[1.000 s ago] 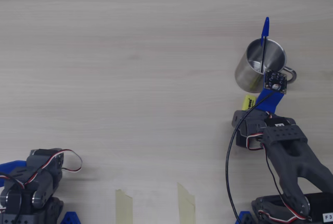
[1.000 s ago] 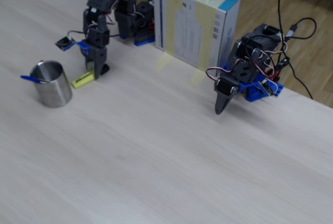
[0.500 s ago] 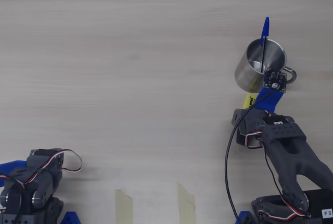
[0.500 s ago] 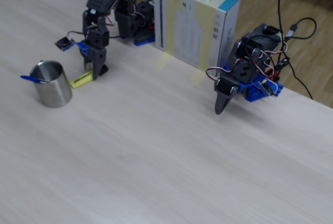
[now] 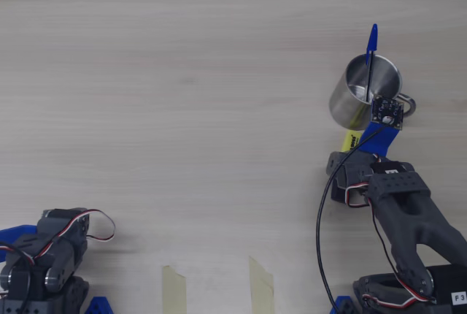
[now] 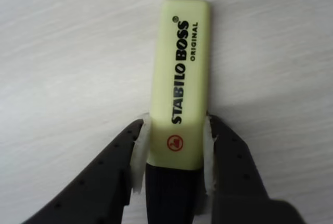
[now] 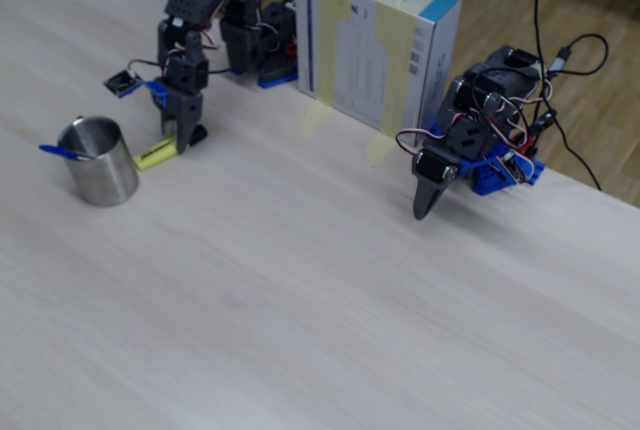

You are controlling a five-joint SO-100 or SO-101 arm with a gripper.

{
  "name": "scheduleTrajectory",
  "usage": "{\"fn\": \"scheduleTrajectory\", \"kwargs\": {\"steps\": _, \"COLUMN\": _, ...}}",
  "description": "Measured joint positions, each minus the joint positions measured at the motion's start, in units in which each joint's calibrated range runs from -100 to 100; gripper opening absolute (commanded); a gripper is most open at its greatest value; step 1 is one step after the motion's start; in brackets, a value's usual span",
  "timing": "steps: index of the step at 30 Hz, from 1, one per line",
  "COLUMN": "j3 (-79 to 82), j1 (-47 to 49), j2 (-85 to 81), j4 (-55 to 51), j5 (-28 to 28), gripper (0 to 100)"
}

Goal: Grab the yellow pen and put it in the silver cup.

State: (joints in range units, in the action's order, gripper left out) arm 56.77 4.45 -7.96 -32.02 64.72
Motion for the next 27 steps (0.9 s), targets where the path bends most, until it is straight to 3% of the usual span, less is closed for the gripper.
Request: {"fn": "scheduleTrajectory", "kwargs": {"steps": 27, "j3": 0.2, "j1": -0.2, "j2": -2.7, "j4": -0.1, "j5": 0.1, "gripper": 4}}
